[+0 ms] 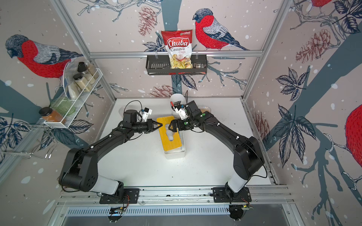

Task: Put the tissue paper into the tissue box
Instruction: Open the lid of the tissue box.

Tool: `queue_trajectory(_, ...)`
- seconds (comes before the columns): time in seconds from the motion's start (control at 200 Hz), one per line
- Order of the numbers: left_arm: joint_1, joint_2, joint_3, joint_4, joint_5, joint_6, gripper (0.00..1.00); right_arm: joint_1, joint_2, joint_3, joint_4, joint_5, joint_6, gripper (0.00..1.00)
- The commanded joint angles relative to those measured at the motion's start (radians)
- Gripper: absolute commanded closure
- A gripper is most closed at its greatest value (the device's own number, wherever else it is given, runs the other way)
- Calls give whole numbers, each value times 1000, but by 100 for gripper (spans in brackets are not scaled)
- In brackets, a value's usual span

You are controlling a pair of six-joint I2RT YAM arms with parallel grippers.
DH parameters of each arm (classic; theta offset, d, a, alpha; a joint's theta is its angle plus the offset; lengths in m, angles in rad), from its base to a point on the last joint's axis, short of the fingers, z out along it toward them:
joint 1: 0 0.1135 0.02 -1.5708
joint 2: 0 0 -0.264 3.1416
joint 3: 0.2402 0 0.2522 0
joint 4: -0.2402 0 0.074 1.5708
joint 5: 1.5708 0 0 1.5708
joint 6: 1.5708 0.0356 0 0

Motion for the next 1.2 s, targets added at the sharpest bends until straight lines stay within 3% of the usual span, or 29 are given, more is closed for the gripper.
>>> queue_trajectory(0.0,9,-6,3,14,38,21,100,6,0,4,-1,15,-23,0)
queue_trajectory(0.42,14,24,-13,91,161,-57,100,9,-28,-22,6,54,-26,1)
queue_trajectory(0.685,31,61,-85,446,246,-348,100,9,-68,-46,18,103,-20,6)
queue_trajectory(1.005,31,114,-75,355,213,-277,100,10,-64,-56,10,125,-22,10)
queue_trajectory(1.196,29,143,-39,222,194,-174,100,12,-52,-51,-6,150,-22,10)
